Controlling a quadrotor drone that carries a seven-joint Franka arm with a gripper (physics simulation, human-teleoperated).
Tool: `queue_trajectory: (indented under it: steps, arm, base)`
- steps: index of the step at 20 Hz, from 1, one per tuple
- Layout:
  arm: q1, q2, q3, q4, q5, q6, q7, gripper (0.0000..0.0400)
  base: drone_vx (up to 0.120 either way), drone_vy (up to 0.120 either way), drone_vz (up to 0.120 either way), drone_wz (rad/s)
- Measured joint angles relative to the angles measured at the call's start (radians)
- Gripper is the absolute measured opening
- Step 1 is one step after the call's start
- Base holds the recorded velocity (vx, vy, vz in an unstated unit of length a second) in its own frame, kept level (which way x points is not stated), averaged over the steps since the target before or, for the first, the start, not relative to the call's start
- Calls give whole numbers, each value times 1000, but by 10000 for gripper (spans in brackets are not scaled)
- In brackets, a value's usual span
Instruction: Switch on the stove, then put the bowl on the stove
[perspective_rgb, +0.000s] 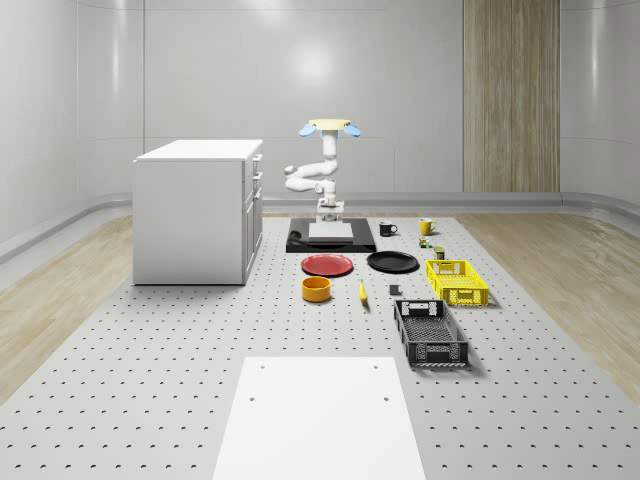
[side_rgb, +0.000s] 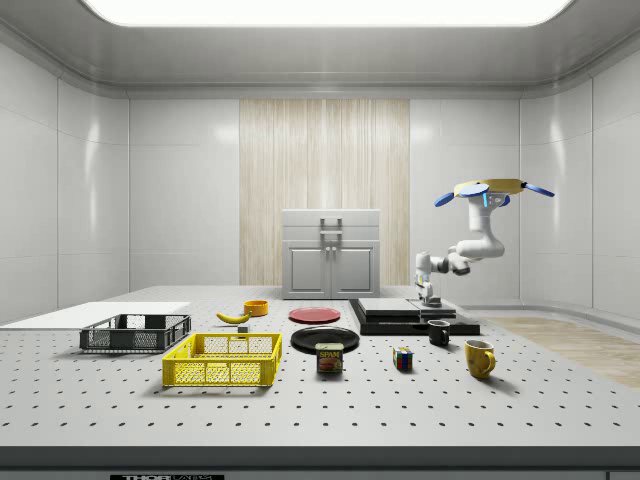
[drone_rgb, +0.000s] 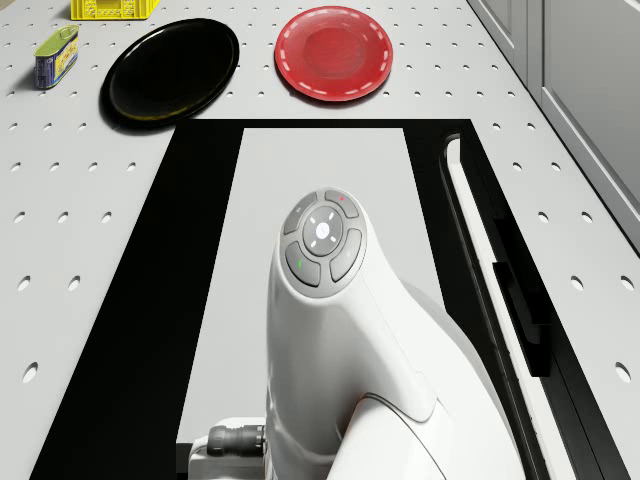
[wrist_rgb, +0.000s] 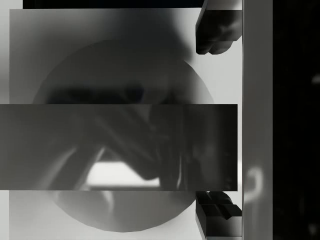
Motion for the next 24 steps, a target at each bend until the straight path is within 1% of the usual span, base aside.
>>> queue_trajectory:
  steps: [14,24]
  arm:
    - [-9,-29,18,-2,27,20,9,400]
    - [3,-54,13,-22,33,38,16,400]
  base:
    - [0,0,0,0]
    - [0,0,0,0]
